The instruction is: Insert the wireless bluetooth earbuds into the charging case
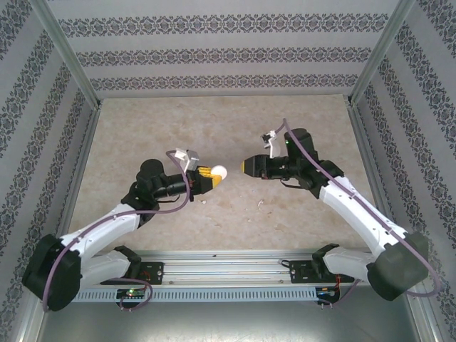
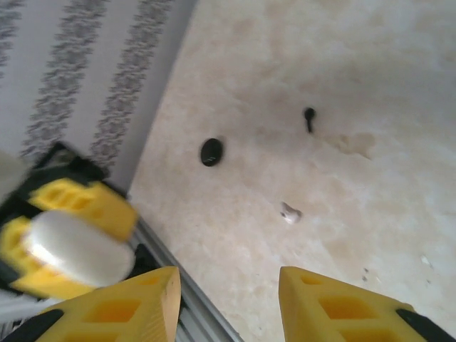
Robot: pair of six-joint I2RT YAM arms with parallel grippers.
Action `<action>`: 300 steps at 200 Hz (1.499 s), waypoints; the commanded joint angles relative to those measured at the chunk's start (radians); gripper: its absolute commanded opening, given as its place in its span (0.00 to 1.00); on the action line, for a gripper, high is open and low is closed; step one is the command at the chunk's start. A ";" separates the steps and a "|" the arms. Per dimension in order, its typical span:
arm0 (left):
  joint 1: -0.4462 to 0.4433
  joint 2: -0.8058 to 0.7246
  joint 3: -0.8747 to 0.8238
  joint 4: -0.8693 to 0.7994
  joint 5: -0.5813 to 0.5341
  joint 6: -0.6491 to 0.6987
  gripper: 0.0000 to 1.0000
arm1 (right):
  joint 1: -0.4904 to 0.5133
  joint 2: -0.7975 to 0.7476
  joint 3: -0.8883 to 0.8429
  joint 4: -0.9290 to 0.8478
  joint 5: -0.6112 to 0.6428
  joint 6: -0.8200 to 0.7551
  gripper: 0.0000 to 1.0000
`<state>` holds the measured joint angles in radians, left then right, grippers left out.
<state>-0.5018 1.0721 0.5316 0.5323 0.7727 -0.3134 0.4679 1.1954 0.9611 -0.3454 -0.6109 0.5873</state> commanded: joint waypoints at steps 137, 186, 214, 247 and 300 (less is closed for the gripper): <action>0.016 -0.231 0.012 -0.293 -0.016 0.017 0.05 | 0.259 -0.001 -0.151 0.652 0.090 0.218 0.51; 0.015 -0.114 0.059 -0.077 0.087 -0.150 0.05 | 0.258 -0.030 -0.115 0.582 0.073 0.201 0.51; 0.014 -0.075 0.069 -0.001 0.145 -0.206 0.04 | 0.254 -0.023 -0.102 0.524 0.068 0.173 0.51; 0.015 -0.028 0.075 0.104 0.180 -0.292 0.04 | 0.237 -0.026 -0.087 0.513 -0.017 0.184 0.40; 0.017 0.071 0.098 0.300 0.228 -0.448 0.04 | 0.225 -0.060 -0.105 0.501 -0.074 0.189 0.29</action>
<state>-0.4889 1.1183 0.5823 0.6151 0.9668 -0.6613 0.6838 1.1538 0.8482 0.1898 -0.6113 0.7807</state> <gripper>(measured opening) 0.153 0.303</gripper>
